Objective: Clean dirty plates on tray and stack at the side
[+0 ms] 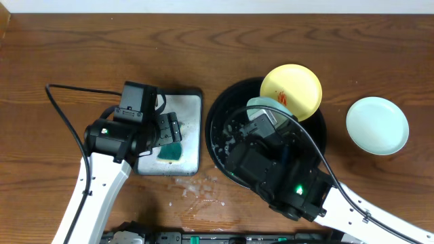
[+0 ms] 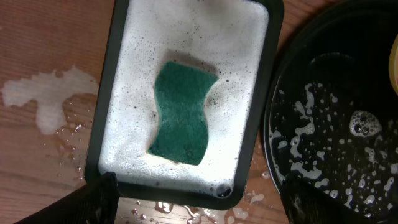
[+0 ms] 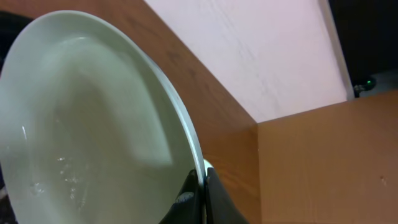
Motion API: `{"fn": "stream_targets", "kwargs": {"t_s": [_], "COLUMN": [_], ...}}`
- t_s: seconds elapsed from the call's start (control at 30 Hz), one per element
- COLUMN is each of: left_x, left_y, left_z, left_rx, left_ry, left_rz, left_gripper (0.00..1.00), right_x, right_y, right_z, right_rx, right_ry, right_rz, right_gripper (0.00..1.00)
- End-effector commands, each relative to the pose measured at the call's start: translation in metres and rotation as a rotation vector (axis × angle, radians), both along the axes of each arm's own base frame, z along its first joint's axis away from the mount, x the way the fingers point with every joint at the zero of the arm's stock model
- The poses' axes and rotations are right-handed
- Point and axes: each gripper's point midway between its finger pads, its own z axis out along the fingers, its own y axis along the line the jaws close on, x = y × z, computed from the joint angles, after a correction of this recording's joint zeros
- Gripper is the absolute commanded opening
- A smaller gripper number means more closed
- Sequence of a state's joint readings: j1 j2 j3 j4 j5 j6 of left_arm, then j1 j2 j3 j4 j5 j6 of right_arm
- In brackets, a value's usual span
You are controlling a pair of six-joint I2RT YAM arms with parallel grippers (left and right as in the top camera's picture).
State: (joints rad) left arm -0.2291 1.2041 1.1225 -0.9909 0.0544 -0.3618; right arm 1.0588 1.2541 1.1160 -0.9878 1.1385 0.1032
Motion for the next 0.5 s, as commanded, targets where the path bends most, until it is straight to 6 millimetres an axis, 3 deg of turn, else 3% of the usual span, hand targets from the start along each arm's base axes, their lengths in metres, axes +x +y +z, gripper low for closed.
{"fn": "stream_targets", "kwargs": {"t_s": [0.0,0.47], "left_x": [-0.0005,-0.0005], "left_y": [0.0008,0.0008], "left_z": [0.0008,0.0008], "left_rx": [-0.003,-0.003], "left_ry": [0.0,0.0], "left_rz": [-0.002,-0.002], "left_gripper": [0.84,0.84], "right_x": [0.0039,0.004], "right_y": [-0.0066,-0.0054], "right_z": [0.0058,0.0004], "right_rx": [0.036,0.045], "right_ry": [-0.052,-0.026], "right_rz": [-0.055,-0.05], "right_gripper": [0.01,0.01]}}
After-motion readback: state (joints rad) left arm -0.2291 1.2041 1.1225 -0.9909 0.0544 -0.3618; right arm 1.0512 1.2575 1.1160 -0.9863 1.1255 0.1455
